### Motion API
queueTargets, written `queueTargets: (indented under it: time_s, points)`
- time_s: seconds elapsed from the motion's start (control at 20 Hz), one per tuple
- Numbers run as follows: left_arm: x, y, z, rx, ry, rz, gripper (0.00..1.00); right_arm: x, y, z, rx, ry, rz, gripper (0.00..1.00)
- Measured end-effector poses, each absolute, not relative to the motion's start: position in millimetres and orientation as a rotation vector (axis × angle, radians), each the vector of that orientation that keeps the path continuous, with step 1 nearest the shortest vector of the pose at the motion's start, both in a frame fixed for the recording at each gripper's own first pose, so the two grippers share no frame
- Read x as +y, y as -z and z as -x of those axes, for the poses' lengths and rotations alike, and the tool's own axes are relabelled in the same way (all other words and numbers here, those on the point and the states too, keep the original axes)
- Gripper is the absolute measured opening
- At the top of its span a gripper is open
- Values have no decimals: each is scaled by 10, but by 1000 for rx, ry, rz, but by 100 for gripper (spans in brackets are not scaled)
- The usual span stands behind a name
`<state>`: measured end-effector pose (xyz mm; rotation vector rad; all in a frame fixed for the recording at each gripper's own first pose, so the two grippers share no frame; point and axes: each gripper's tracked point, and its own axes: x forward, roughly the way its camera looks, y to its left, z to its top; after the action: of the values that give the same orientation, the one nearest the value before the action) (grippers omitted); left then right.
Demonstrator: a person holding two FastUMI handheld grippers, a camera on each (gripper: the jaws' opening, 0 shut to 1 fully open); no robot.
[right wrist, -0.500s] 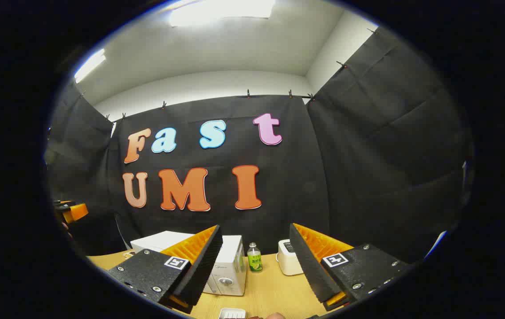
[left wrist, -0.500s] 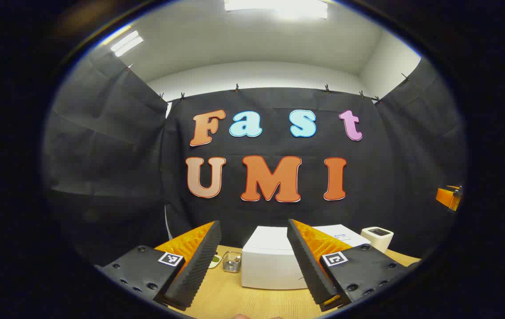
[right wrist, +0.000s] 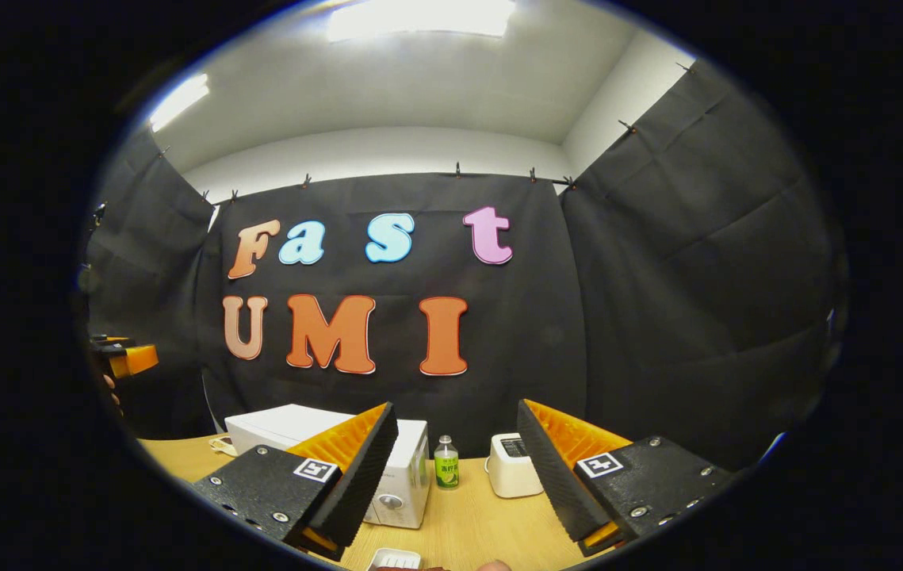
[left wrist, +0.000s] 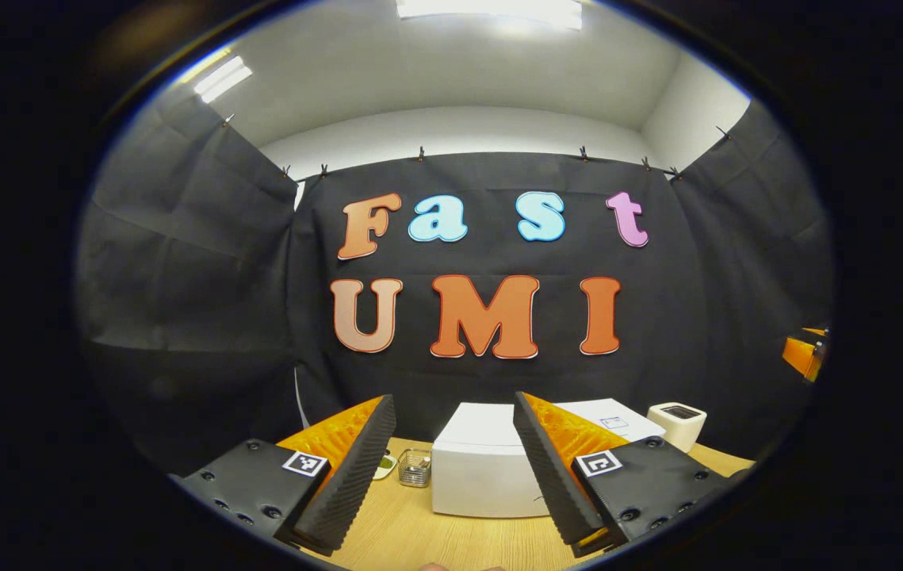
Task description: Open the microwave oven with the left hand, put the food in, and close the microwave oven.
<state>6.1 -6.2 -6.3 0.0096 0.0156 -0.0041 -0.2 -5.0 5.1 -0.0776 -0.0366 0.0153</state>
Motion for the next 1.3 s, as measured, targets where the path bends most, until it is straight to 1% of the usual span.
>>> queueTargets:
  time_s: [0.4,0.65,1.05,1.3]
  points:
    - [-156,145,-47,28,14,10,98,-85,-90,3,-70,-31,109,94]
    - [-274,165,-74,23,24,6,98,-217,-63,-26,-73,11,144,94]
    - [-427,94,-80,-12,33,14,98,-429,-54,-47,-68,29,111,94]
    - [-641,110,-93,-29,90,20,98,-441,-38,-35,-74,20,109,94]
